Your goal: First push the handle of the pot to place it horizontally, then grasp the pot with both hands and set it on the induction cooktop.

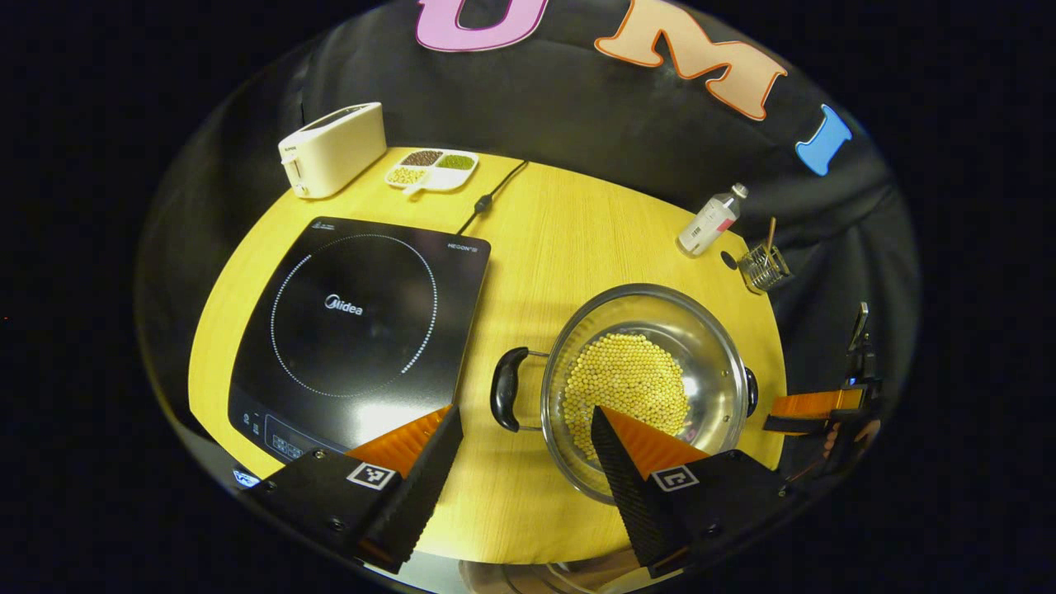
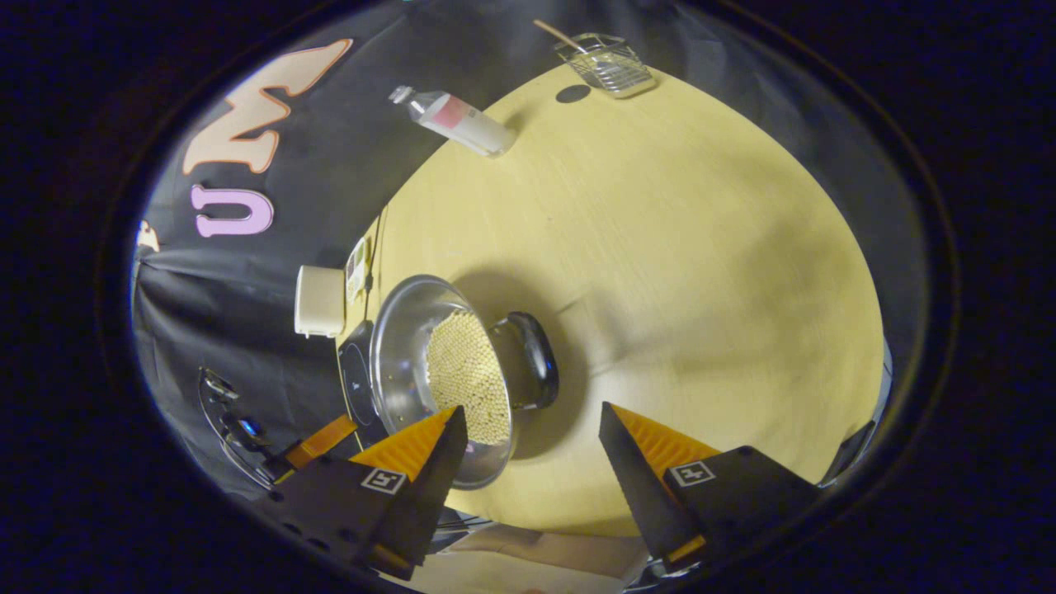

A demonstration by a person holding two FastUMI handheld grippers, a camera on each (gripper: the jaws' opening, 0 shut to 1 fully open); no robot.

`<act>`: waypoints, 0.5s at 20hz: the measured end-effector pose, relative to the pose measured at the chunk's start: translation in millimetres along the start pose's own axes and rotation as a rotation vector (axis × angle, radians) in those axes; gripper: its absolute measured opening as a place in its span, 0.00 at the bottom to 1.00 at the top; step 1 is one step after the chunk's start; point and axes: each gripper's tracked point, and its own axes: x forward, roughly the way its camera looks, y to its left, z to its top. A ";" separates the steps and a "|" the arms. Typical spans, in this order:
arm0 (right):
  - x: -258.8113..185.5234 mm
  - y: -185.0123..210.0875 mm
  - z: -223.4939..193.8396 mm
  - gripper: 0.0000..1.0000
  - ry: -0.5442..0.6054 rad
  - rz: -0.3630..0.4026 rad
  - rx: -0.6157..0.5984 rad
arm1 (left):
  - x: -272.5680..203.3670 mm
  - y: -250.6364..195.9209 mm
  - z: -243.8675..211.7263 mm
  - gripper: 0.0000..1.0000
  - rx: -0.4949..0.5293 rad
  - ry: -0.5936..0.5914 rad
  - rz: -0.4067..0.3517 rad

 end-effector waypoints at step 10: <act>26.9 2.0 -2.7 0.99 0.077 0.014 -0.019 | 36.1 -1.3 -1.2 0.95 0.024 0.123 -0.003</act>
